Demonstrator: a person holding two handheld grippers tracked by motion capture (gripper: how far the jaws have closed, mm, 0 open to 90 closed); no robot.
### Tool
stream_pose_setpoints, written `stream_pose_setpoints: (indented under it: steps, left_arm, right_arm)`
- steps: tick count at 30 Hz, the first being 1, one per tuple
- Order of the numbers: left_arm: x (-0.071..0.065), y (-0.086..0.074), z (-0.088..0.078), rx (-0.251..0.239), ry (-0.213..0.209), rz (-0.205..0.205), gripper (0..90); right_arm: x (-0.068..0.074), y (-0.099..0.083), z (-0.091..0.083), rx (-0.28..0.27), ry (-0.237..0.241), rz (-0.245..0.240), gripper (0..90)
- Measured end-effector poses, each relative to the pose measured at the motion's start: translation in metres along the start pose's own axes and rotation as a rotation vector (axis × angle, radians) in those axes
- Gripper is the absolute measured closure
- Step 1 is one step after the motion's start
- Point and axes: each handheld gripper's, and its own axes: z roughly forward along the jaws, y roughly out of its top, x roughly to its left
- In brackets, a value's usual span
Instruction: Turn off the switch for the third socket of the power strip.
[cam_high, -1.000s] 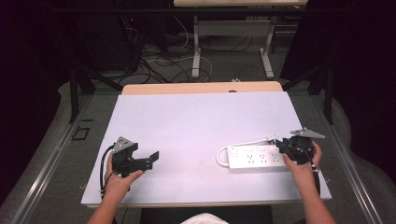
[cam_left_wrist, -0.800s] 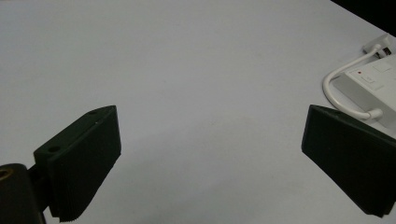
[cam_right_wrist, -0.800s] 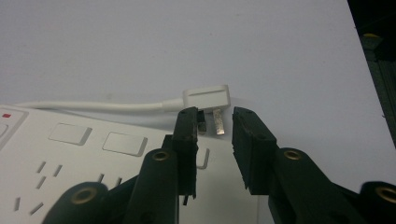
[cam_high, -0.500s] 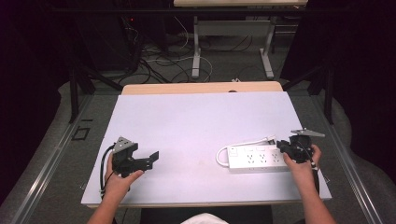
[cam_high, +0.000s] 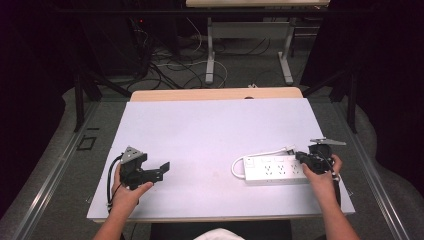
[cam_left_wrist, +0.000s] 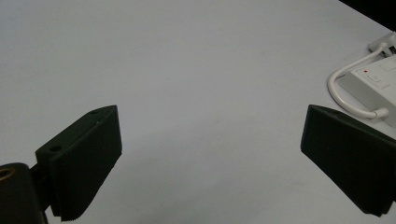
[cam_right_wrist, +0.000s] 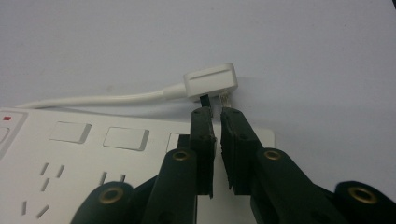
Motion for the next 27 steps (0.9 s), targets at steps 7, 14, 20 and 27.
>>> stream_pose_setpoints:
  steps: [7, 14, 20, 27]
  left_arm:
    - [0.0006, -0.0002, 0.0002, 0.003, -0.003, 0.006, 5.2]
    - [0.0007, -0.0005, 0.0009, 0.001, -0.001, 0.004, 5.4]
    - [0.0007, -0.0006, 0.001, 0.001, -0.001, 0.004, 5.5]
    - [0.0005, -0.0006, 0.0009, 0.004, -0.001, 0.006, 5.6]
  right_arm:
    - [-0.0004, 0.0, 0.0017, 0.012, 0.007, 0.001, 86.1]
    - [0.0015, -0.0006, 0.0049, 0.032, 0.009, 0.013, 87.5]
    - [0.001, -0.0004, 0.0054, 0.034, 0.009, 0.011, 88.3]
    - [0.0008, -0.0004, 0.0054, 0.034, 0.009, 0.011, 88.7]
